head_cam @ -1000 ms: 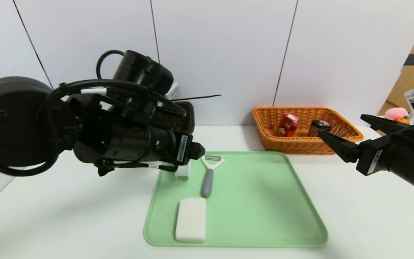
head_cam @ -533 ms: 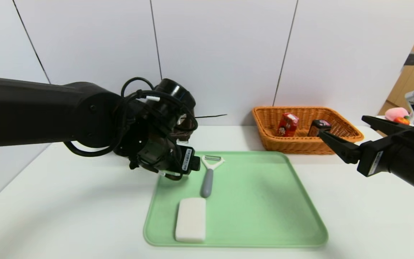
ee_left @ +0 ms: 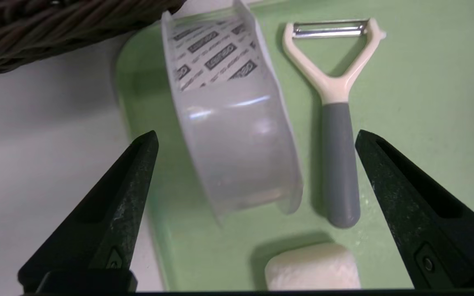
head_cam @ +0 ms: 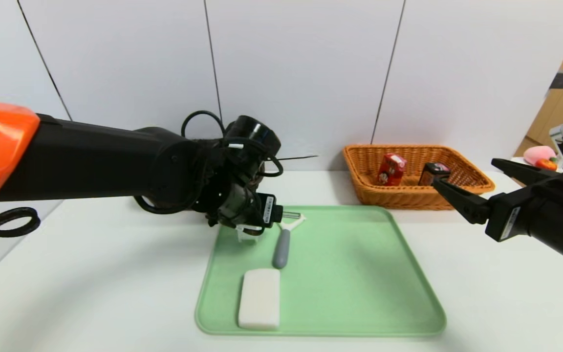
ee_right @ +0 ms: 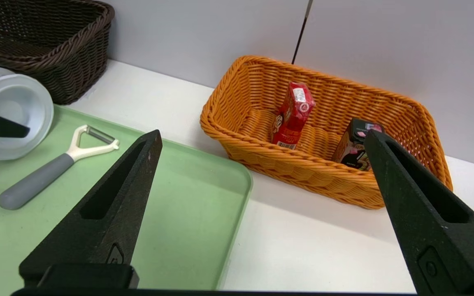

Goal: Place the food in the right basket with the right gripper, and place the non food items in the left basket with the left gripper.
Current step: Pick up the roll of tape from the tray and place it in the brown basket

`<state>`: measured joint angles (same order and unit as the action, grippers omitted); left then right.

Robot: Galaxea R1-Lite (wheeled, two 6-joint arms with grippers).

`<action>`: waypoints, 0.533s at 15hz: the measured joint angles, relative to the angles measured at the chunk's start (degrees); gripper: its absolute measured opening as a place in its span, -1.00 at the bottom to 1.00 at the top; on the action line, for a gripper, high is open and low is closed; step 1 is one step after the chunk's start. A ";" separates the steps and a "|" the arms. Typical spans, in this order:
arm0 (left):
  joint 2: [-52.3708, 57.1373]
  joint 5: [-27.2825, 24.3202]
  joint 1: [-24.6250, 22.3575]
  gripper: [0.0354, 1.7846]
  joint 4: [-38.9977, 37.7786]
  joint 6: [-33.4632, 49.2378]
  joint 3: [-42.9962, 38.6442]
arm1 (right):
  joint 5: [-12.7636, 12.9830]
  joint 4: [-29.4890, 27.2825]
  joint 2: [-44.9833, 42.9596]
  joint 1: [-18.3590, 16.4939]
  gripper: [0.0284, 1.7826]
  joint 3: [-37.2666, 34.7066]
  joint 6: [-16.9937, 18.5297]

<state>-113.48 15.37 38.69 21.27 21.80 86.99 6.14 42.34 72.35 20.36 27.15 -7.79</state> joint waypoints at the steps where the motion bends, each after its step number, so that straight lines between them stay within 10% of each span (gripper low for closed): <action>1: -0.74 0.83 -0.02 0.89 -0.33 0.28 0.00 | 0.02 0.00 0.02 0.00 0.90 -0.17 0.00; 8: -3.22 1.57 -0.46 0.89 -1.85 0.46 -0.02 | -0.37 0.11 0.20 0.09 0.90 -1.18 0.27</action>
<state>-116.70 16.94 38.23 19.42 22.26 86.97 5.78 42.45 72.55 20.44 25.97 -7.52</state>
